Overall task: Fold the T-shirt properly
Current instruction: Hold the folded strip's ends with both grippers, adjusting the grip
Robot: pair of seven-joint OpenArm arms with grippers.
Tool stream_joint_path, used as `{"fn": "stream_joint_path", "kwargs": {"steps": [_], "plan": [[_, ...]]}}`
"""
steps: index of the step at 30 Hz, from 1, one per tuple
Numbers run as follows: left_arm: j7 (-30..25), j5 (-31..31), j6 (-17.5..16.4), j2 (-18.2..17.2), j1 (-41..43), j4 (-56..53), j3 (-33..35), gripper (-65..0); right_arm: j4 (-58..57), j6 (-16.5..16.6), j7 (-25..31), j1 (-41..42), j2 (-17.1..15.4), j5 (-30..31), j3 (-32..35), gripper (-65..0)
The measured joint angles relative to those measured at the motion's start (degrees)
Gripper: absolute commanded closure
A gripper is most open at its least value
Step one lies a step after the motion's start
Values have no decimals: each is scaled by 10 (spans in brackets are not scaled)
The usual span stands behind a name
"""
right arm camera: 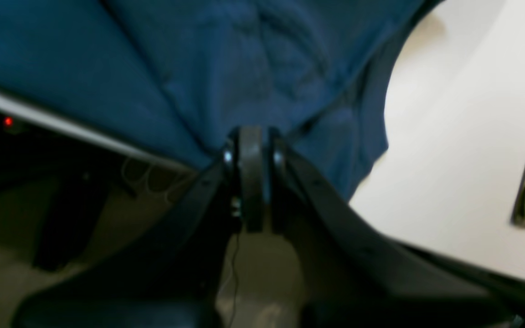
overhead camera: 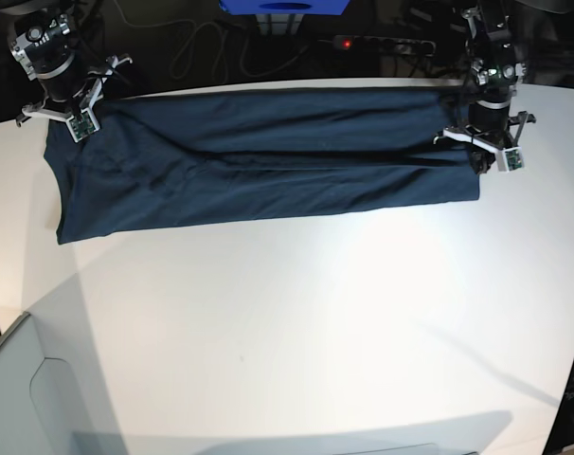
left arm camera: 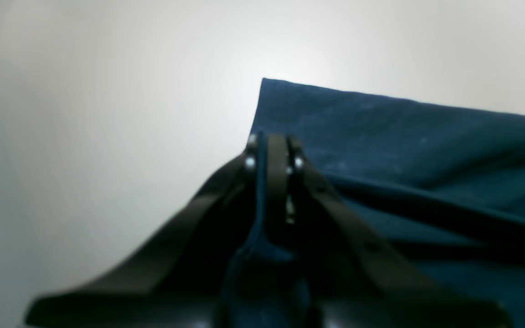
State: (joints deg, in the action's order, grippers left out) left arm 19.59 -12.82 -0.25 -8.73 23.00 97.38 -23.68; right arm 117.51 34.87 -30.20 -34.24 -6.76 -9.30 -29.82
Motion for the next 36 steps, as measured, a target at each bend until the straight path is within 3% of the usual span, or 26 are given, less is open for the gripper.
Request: {"fn": "stream_joint_path", "kwargs": {"steps": [5,9,15,17,23,28,36], "plan": [[5,0,0,1,0,-20,1,0,-1,0,2,30,-1,2,26,-6],[6,0,0,0,0,-22,0,-15,-10,1,-51,63,-2,-3,43,-6],[6,0,2,2,0,-19,-1,-309,-9,2,-63,72,-3,0,56,-6],[6,0,2,1,8,-11,-2,-355,-10,2,-63,72,-4,-1,57,-6],[8,-5,3,2,38,70,-2,-357,-10,2,-63,72,-3,-1,62,-6],[1,-63,1,11,45,144,-1,-357,-10,2,-63,73,-3,-1,62,-6],[4,-64,-1,13,6,47,40,-357,-12,2,-65,73,-3,-1,62,-6]]}}
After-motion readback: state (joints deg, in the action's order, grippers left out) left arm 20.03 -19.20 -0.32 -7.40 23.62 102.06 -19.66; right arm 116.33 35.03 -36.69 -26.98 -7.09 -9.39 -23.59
